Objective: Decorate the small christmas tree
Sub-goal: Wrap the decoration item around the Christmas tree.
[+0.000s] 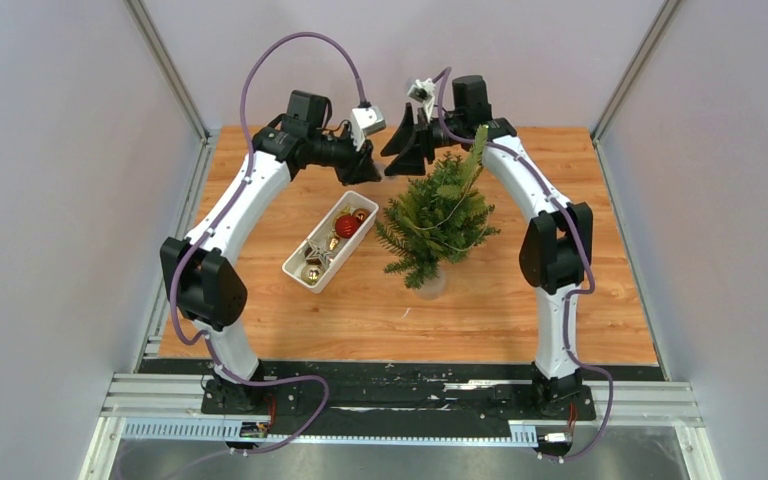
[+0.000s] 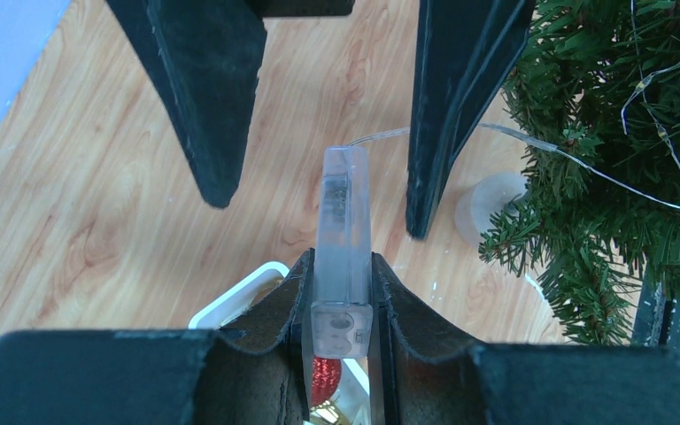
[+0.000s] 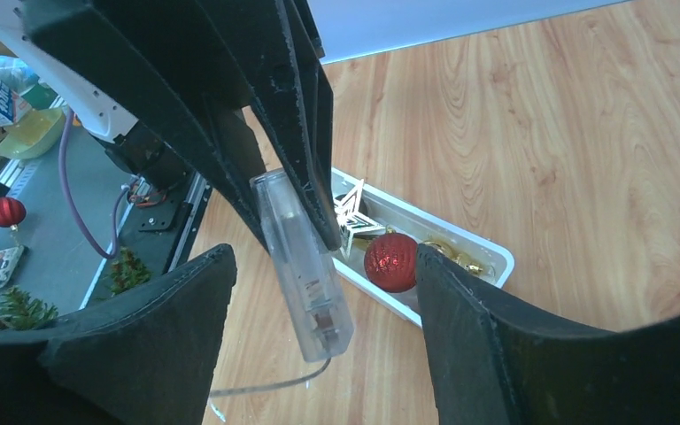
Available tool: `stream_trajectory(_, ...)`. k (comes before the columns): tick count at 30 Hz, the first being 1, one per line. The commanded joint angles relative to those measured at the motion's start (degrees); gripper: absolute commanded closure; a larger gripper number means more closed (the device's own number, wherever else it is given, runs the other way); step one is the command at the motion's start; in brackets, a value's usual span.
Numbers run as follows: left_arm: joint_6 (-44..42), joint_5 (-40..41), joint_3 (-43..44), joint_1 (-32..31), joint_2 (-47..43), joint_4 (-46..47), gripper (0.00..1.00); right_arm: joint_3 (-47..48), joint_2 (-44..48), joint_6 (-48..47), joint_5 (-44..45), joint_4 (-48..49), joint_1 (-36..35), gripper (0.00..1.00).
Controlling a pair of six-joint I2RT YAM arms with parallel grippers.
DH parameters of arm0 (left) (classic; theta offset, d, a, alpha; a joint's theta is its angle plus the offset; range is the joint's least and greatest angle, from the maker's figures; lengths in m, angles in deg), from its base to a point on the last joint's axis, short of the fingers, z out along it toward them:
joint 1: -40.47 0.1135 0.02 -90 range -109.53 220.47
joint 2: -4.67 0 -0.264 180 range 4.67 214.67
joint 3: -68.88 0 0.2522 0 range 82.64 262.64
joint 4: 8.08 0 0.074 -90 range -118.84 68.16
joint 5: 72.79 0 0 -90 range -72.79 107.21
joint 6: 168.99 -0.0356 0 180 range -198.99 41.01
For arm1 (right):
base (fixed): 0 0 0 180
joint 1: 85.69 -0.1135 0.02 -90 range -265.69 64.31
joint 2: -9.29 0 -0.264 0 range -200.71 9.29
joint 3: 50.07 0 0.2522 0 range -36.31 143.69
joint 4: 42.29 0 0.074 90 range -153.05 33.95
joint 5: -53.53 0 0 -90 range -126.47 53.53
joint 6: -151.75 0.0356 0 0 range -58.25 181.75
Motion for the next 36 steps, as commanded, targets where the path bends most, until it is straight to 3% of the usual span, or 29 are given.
stream_trajectory(1,-1.60,-0.68,2.46,-0.66,-0.15,-0.07,1.00,0.60,0.49,-5.99,1.59,-2.35,-2.33,0.29)
stream_trajectory(6,-1.38,-0.60,2.53,-0.77,-0.34,-0.16,1.00,4.11,-0.66,-15.12,3.83,-14.04,-3.10,0.38)
stream_trajectory(13,-1.48,-0.32,3.35,-0.73,0.01,-0.38,1.00,3.73,0.04,-19.08,4.62,-18.30,-3.00,0.54)
stream_trajectory(25,-2.70,0.83,3.82,-1.63,0.33,-1.24,1.00,4.63,0.59,-19.12,5.57,-19.54,-1.90,0.56)
stream_trajectory(27,-2.76,0.63,3.85,-1.81,0.45,-1.55,1.00,4.86,0.57,-19.11,5.65,-19.61,-2.06,0.60)
stream_trajectory(30,-3.09,0.75,3.68,-1.94,0.57,-1.96,1.00,5.47,0.74,-18.97,6.35,-19.59,-2.08,0.78)
stream_trajectory(36,-3.26,0.96,4.18,-2.22,0.84,-2.23,1.00,5.81,0.74,-18.82,6.17,-19.71,-2.09,0.82)
